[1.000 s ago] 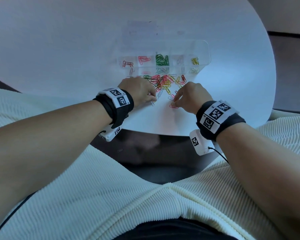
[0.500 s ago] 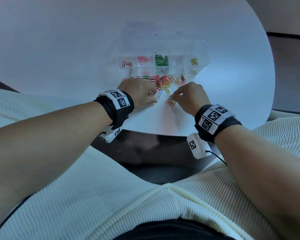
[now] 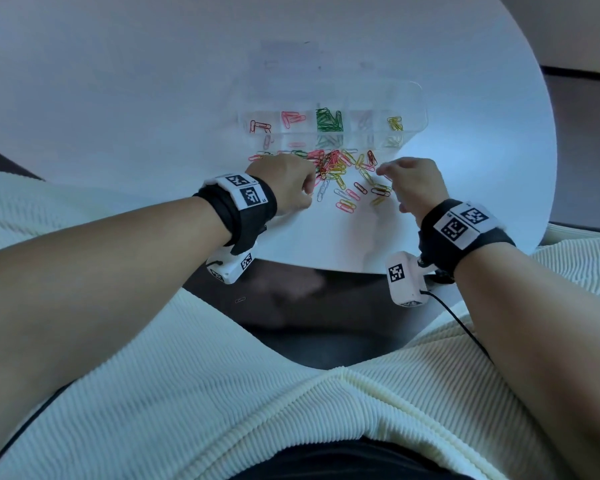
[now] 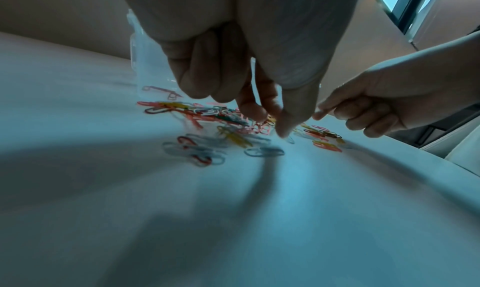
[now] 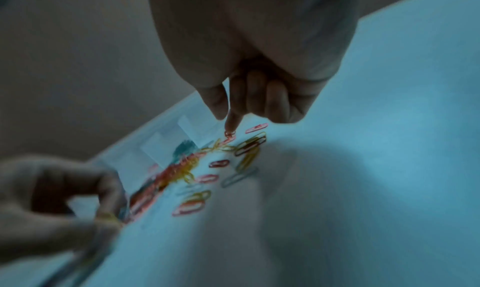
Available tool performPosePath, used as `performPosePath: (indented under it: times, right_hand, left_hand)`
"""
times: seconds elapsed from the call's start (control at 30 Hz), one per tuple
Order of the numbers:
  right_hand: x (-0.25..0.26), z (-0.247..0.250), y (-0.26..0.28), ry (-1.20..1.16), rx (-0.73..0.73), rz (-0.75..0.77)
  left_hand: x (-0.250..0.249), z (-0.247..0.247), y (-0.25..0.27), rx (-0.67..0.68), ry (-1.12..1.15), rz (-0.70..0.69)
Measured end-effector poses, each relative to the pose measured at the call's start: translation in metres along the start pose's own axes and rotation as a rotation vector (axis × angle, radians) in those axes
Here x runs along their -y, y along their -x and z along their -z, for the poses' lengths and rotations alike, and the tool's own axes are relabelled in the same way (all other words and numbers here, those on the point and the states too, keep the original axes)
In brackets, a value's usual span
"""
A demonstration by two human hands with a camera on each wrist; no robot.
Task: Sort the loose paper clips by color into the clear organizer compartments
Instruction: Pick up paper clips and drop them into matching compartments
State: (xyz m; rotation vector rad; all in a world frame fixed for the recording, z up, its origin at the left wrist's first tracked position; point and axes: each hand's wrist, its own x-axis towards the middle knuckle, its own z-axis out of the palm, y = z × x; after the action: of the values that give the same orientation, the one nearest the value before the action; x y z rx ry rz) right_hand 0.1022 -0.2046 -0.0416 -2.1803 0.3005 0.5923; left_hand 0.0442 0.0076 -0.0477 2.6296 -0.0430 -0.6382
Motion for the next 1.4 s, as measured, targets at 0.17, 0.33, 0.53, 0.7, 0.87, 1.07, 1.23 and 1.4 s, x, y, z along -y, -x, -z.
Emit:
performPosePath:
  times: [0.17,0.33,0.53,0.7,0.87,1.07,1.23,1.4]
  right_hand:
    - [-0.004,-0.003,-0.007,0.307,-0.14,0.197]
    - [0.005,-0.007,-0.021,0.369,-0.157,0.183]
    - [0.018,-0.016,-0.027,0.399,-0.09,0.177]
    - [0.012,-0.008,-0.029,0.166,-0.029,0.089]
    - [0.016,0.01,-0.022,-0.319,0.098,-0.159]
    - [0.025,0.027,0.003,-0.811,0.382,-0.229]
    - [0.041,0.033,0.03,-1.084,0.466,-0.149]
    - [0.054,0.029,0.052,-1.212,0.413,-0.092]
  left_hand:
    - [-0.009,0.005,0.003,-0.037,0.111,-0.047]
    - [-0.016,0.008,0.005,-0.07,0.268,-0.035]
    - [-0.019,0.009,0.008,-0.07,0.415,-0.037]
    - [-0.021,0.01,0.006,-0.015,0.404,-0.019]
    - [-0.022,0.012,0.008,-0.001,0.418,-0.013]
    - [-0.03,0.023,0.01,0.019,0.441,-0.028]
    - [-0.036,0.038,0.018,-0.008,0.474,-0.064]
    - [-0.038,0.053,0.032,-0.053,0.479,-0.101]
